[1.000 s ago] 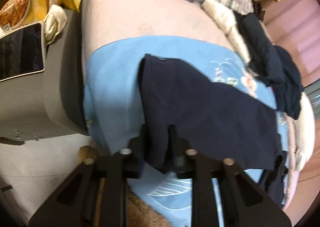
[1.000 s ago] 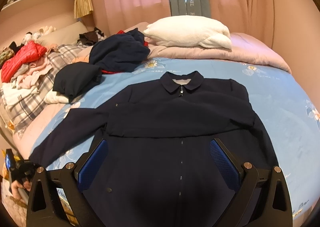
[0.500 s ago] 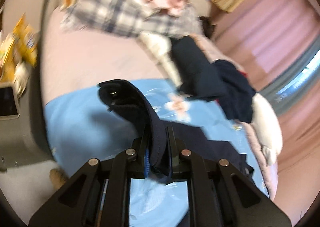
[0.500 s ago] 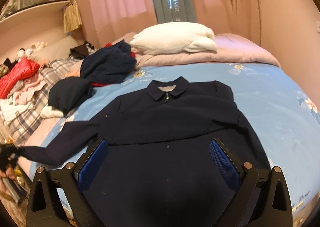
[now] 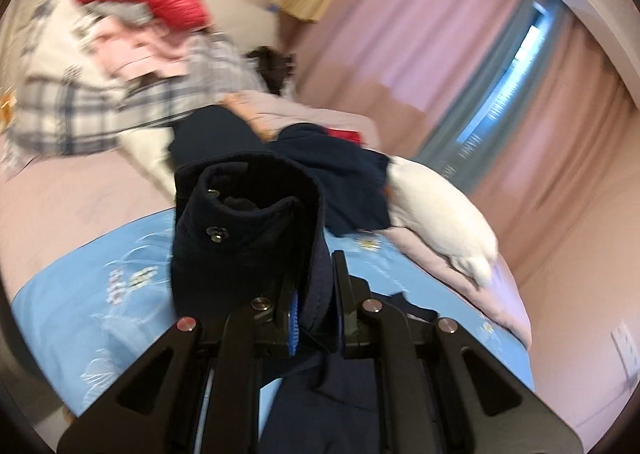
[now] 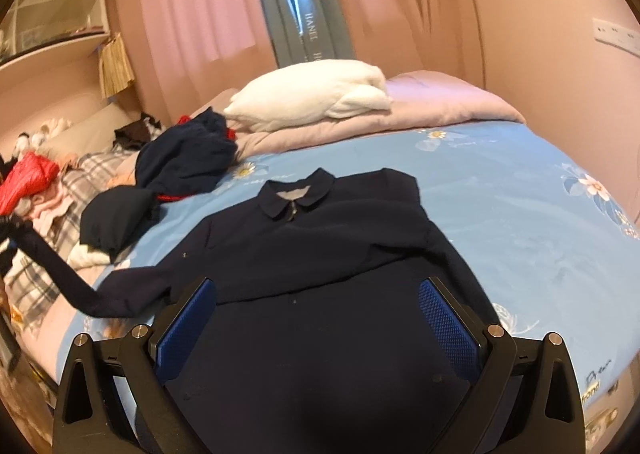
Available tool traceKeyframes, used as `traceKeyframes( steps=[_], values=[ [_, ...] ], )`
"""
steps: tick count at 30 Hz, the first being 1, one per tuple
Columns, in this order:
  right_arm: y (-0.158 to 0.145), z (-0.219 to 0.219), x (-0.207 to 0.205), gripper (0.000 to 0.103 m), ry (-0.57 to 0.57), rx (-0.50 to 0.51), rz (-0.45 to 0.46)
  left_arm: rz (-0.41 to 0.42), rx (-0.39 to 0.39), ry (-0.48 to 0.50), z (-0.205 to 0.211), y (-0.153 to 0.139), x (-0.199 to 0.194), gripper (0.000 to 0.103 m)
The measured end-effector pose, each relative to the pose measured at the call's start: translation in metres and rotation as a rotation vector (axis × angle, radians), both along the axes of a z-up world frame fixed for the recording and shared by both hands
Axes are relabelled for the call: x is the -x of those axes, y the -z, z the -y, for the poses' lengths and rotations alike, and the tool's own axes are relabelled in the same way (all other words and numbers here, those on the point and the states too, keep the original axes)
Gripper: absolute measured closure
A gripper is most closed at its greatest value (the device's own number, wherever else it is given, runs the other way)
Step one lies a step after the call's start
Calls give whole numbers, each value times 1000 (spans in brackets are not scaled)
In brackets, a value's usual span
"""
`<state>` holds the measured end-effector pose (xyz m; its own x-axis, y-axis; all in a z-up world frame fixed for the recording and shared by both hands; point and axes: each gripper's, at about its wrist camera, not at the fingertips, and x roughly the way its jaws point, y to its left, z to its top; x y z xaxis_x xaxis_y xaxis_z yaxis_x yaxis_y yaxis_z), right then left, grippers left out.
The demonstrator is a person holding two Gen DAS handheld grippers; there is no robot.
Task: Fold large clothes
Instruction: 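Grasp the other sleeve cuff with the left gripper and lift it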
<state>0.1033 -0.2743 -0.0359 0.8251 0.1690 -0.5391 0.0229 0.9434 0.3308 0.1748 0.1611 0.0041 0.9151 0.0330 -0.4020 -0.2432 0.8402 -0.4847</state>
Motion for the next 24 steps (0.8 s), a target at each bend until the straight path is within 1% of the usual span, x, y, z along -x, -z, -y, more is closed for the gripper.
traceKeyframes(
  steps=[5,8,10,13,17,22,24],
  values=[
    [6,14,3,3,46,-4,-13,3,-60,150,59,-11,-25,91],
    [7,24,6,3,68,-14,-14,-13,-99,225,92,-10,-38,91],
    [8,30,9,3,85,-13,-10,-25,-106,269,109,-8,-46,91],
    [11,41,13,3,120,-15,-14,-49,-120,337,136,-2,-55,91],
    [17,54,17,3,151,-42,-28,-85,-142,428,173,9,-68,91],
    [23,65,20,3,178,-56,-46,-132,-197,521,211,28,-75,91],
    [24,68,21,3,186,-55,-50,-164,-197,557,222,38,-79,91]
  ],
)
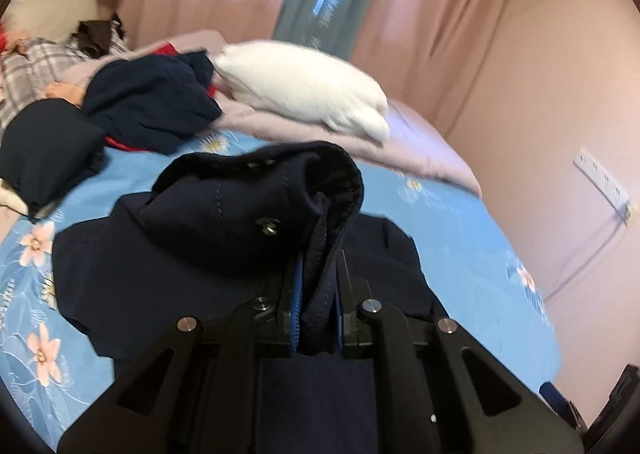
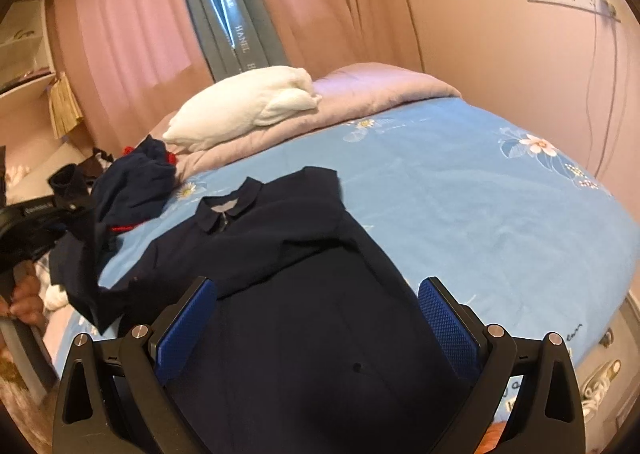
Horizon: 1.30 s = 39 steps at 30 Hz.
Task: Fold large clothes
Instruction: 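Grasp the other sleeve cuff with the left gripper and lift it, then lay the sleeve across the jacket body and open the left gripper, then move the right gripper to the jacket's side edge and grasp it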
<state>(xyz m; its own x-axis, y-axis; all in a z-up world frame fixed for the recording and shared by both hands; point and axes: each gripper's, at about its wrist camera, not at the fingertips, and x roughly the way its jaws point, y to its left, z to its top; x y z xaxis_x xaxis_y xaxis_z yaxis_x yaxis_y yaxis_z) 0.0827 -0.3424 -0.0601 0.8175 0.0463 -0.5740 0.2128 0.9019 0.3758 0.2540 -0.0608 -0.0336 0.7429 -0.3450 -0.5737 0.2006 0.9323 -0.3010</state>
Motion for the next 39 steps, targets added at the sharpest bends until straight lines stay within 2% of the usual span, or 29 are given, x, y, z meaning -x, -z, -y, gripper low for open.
traceKeyframes(
  steps=[8,14,25,31,33,35,38,39],
  values=[
    [7,10,3,3,17,-15,-16,-104,-35,106,44,45,-6,91],
    [11,15,6,3,21,-25,-24,-161,-90,136,66,75,-4,91],
    [16,20,10,3,30,-30,-35,-267,-124,166,83,124,-7,90],
    [18,21,11,3,32,-30,-43,-361,-102,163,84,147,-8,85],
    [18,21,11,3,30,-27,-46,-408,-77,161,82,151,-6,76],
    [18,21,12,3,28,-22,-46,-404,-41,178,79,146,-1,70],
    [18,20,12,3,27,-19,-47,-351,-13,174,69,121,10,41],
    [18,20,12,3,26,-19,-47,-330,0,165,63,112,13,34]
  ],
)
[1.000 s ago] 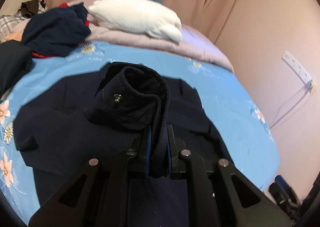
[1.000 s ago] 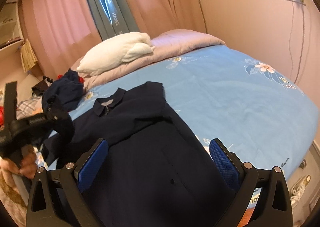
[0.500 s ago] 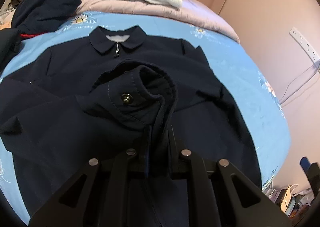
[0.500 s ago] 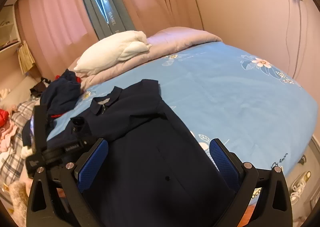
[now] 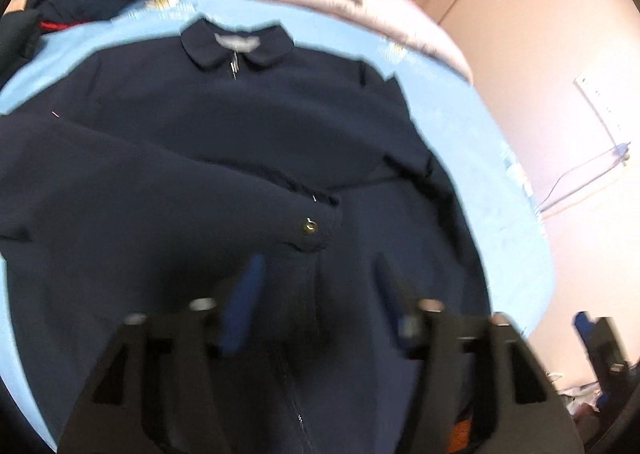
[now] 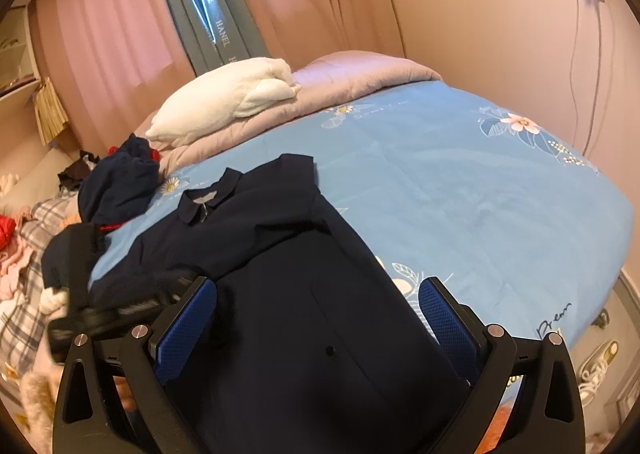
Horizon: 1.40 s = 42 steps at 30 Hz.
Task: Fold large clothes
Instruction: 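Move the right gripper to the jacket's side edge and grasp it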
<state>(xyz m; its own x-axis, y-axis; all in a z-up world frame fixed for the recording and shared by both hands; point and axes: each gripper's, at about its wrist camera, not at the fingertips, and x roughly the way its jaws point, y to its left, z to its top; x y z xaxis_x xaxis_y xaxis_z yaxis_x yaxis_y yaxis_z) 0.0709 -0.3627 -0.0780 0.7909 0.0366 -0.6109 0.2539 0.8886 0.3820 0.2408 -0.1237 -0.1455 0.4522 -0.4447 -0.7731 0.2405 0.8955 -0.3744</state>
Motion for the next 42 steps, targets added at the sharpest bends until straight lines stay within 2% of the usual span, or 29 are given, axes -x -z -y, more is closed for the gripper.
traceKeyframes(
  steps=[6,10,12,14,18,24,27,30,32,34,36,38,40,42],
  values=[
    [2,-6,-4,3,-23,18,-8,98,66,-105,-55,-52,13,21],
    [4,-15,-13,3,-52,28,-18,185,44,-238,-105,-79,26,21],
    [9,-21,-22,3,-74,27,-30,217,25,-320,-133,-87,35,15],
    [14,-28,-29,3,-93,23,-43,240,5,-391,-157,-90,45,14],
    [26,-45,-48,3,-150,16,-67,259,-43,-523,-201,-84,64,14],
    [48,-85,-92,3,-261,39,-114,197,-47,-668,-254,-61,79,14],
    [62,-105,-116,3,-313,62,-146,165,-52,-719,-271,-48,82,14],
    [76,-115,-133,3,-365,21,-178,143,-60,-738,-281,-39,85,14],
    [87,-123,-144,3,-371,37,-212,137,-68,-742,-285,-34,86,14],
    [94,-128,-151,9,-371,57,-230,136,-77,-745,-286,-33,86,14],
    [99,-130,-154,11,-380,48,-248,140,-89,-742,-286,-32,86,14],
    [101,-131,-156,18,-388,30,-248,145,-98,-740,-285,-31,86,14],
    [104,-134,-156,31,-408,16,-251,147,-103,-735,-284,-30,86,14],
    [107,-136,-155,37,-406,21,-254,143,-101,-729,-283,-29,85,14]
  ],
)
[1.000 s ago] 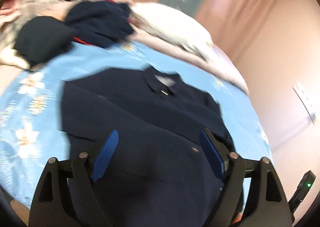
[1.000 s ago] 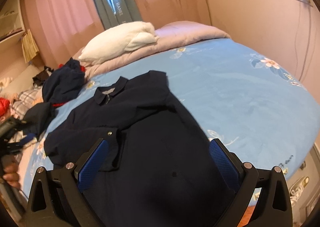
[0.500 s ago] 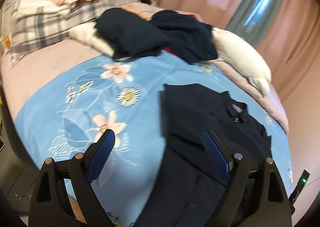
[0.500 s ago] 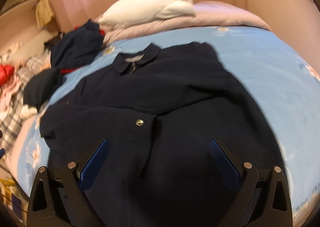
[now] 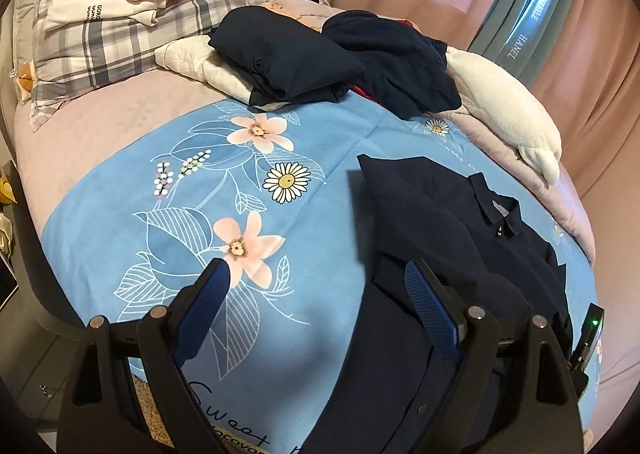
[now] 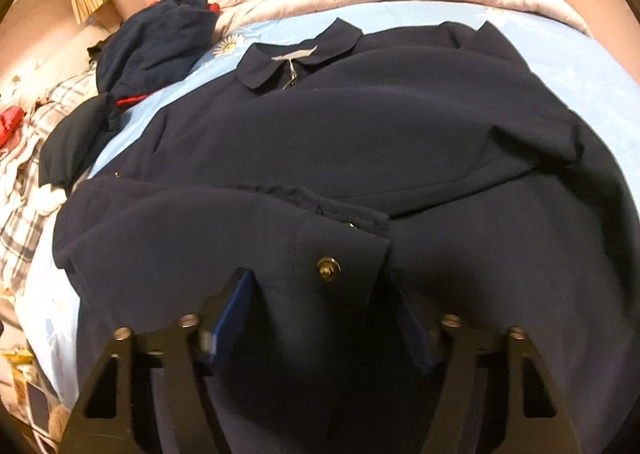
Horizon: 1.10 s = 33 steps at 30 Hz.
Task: Fold large clothes
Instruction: 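Move the right gripper to the jacket's side edge and grasp it, then lift the jacket side with the right gripper and fold it inward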
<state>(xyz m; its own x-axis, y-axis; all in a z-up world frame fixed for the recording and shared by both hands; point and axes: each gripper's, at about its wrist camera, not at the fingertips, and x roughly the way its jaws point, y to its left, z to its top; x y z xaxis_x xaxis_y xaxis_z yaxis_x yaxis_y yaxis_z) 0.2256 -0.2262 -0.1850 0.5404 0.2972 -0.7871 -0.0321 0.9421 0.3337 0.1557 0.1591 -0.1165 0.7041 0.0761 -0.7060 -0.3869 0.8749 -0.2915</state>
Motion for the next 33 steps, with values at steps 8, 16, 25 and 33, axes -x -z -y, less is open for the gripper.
traceKeyframes(
  steps=[8,16,25,33],
  values=[
    [-14,-6,5,84,-16,68,52,-1,4,9,2,3,0,14],
    [-98,-8,24,91,-53,66,241,-6,3,15,3,5,-3,14],
    [-203,-34,28,93,-109,133,453,-20,5,15,-2,13,-12,14],
    [-268,-69,9,94,-110,227,589,-44,-23,69,9,22,-40,14]
  ],
)
